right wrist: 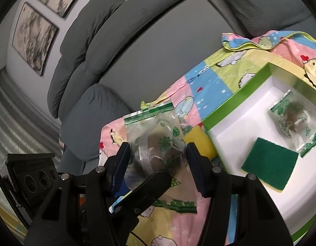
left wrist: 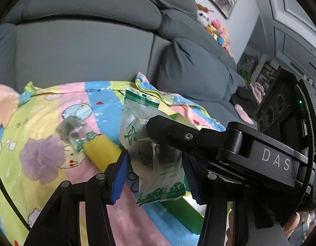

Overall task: Organize objects
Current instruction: 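Lift the bag with the right gripper and carry it over the white box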

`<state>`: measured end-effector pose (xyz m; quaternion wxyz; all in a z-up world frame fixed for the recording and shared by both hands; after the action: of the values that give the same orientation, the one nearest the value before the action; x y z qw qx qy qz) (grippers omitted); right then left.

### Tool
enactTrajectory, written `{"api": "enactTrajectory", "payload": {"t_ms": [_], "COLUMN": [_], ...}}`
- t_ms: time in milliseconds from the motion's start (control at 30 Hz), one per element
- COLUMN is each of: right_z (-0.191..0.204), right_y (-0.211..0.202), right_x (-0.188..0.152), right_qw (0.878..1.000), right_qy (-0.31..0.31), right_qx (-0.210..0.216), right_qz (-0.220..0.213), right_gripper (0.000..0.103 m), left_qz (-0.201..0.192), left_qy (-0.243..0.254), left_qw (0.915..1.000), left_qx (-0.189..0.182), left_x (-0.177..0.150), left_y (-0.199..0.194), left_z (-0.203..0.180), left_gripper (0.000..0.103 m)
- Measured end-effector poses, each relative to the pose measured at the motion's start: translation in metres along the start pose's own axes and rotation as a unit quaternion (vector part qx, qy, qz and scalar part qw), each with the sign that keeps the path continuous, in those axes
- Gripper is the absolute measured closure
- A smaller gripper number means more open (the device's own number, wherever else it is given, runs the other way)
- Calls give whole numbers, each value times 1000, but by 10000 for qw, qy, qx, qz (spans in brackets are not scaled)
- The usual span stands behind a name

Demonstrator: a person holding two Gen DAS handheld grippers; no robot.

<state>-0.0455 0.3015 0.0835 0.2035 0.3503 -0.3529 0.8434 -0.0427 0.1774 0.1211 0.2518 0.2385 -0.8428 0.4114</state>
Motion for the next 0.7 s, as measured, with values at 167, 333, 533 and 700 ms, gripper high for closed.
{"api": "enactTrajectory", "payload": {"t_ms": [167, 333, 533, 700], "right_z": [-23, -46, -71, -89], "right_y": [-8, -17, -30, -33], "right_x": [2, -3, -7, -12], "right_qw": [9993, 9971, 9937, 9904], "right_qy": [269, 537, 883, 1131], "right_qx": [-229, -529, -654, -772], "right_qz": [-100, -100, -232, -189], "right_gripper": [46, 46, 46, 46], "left_qz": [281, 526, 784, 999], "left_qy": [162, 188, 342, 340], "left_qw": [9993, 9979, 9957, 9936], "left_qx": [-167, -321, -366, -394], "left_x": [-4, -12, -19, -27], "left_y": [22, 41, 60, 76], "left_z": [-13, -25, -42, -47], "left_gripper": [50, 50, 50, 50]}}
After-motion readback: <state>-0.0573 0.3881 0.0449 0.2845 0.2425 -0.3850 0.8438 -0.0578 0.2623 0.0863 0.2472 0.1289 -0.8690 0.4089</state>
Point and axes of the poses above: each gripper's, at about its wrist camera, not at the fingertips, and y roughly the way its jaws point, z to its left, x to its top, the point moved 6 cm from there along y, roughly the way its jaws point, and after that the axes turned 15 degrees about -y, right-handed, at the moved point
